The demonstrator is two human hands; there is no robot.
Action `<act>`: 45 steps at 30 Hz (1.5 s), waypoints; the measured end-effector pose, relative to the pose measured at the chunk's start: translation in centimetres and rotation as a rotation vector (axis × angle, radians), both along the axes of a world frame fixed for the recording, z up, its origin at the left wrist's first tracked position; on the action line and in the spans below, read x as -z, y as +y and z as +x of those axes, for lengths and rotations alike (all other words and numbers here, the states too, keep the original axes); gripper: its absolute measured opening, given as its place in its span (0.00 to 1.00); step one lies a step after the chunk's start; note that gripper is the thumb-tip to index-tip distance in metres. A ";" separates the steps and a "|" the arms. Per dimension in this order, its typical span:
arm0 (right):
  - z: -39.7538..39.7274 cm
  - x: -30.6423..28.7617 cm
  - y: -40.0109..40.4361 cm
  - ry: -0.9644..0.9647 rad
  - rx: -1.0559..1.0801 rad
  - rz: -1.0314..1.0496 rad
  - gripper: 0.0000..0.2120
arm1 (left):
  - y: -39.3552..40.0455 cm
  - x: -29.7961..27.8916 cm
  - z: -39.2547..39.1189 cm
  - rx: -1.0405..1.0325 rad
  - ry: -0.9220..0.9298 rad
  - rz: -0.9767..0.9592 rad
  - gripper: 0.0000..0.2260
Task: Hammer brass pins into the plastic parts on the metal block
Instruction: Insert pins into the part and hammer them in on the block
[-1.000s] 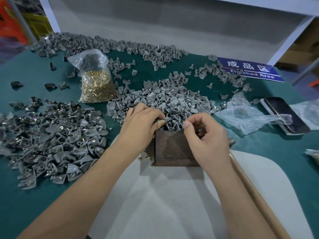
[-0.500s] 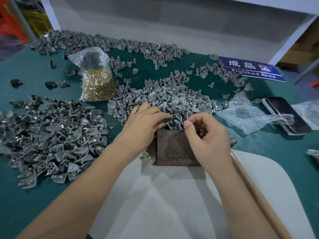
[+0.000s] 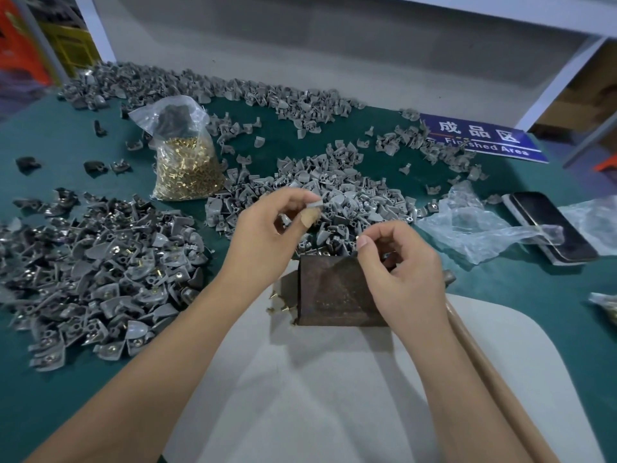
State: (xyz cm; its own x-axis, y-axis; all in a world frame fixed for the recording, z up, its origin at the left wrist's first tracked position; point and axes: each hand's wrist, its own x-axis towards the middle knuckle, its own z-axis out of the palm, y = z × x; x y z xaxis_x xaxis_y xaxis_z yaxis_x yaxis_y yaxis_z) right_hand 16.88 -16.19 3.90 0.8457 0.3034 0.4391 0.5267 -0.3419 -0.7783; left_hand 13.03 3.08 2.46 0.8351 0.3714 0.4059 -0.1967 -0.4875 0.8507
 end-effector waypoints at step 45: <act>-0.8 -0.7 0.5 -0.058 -0.108 0.146 0.06 | -3.7 -0.8 -1.1 0.163 -0.036 -0.216 0.04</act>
State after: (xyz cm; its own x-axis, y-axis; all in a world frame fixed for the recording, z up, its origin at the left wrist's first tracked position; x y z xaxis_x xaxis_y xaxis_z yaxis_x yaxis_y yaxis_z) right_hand 16.08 -15.69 4.58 0.7837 0.3205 0.5321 0.5995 -0.1663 -0.7829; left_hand 11.92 -0.66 3.29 0.8775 0.3143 0.3622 -0.2894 -0.2553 0.9225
